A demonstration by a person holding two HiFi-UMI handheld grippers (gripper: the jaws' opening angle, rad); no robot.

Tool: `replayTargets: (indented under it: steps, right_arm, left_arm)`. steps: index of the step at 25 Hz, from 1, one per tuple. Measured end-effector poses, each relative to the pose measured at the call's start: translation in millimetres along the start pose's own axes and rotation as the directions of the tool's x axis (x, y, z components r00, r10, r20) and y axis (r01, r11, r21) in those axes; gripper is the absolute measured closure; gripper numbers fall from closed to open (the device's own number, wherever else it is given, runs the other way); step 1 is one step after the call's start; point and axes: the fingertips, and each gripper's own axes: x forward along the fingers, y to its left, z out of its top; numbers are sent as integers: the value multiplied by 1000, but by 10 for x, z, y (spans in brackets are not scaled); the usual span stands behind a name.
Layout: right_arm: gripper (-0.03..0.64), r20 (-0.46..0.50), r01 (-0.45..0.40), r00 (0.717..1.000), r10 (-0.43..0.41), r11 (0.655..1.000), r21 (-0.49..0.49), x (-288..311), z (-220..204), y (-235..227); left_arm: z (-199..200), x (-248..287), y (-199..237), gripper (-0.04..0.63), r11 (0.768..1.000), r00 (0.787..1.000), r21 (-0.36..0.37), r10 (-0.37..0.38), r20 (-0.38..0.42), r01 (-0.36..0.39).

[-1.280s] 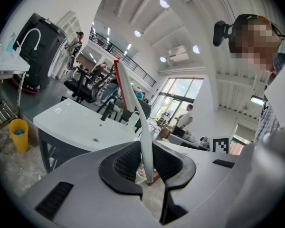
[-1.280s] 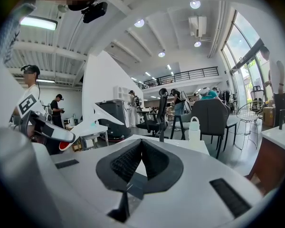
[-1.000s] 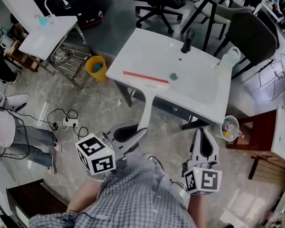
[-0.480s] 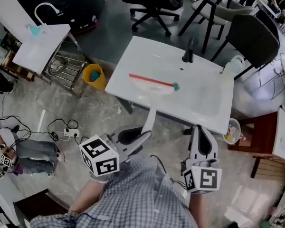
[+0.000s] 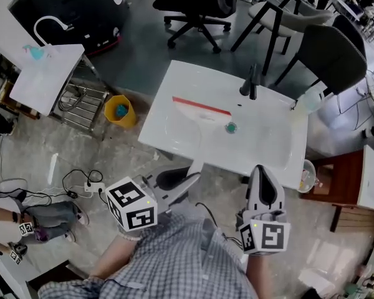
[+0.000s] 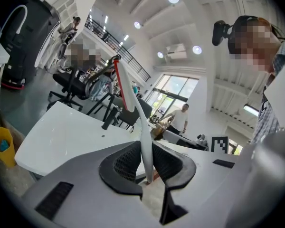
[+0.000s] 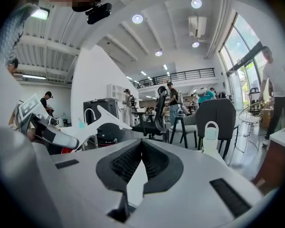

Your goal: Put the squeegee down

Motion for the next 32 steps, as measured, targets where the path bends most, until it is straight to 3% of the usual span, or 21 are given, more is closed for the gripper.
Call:
replayTargets:
  steps: [10, 15, 19, 24, 32]
  right_arm:
    - [611, -1, 21, 1000, -21, 1000, 10, 546, 71, 197]
    - [611, -25, -7, 1000, 7, 1000, -2, 832, 92, 424]
    - [609, -60, -83, 994, 86, 995, 56, 1028, 82, 623]
    - [609, -48, -179, 979, 196, 954, 240, 1151, 63, 837]
    - [607, -26, -339, 931, 363, 890, 306, 1285, 135, 1174]
  left_arm:
    - [312, 39, 495, 525, 999, 999, 8, -43, -29, 43]
    - [434, 10, 737, 525, 998, 997, 4, -61, -42, 61]
    - [503, 25, 844, 525, 996, 995, 8, -85, -51, 85]
    - [505, 41, 906, 525, 994, 992, -1, -112, -59, 112]
    - [531, 39, 945, 525, 992, 990, -12, -126, -57, 125]
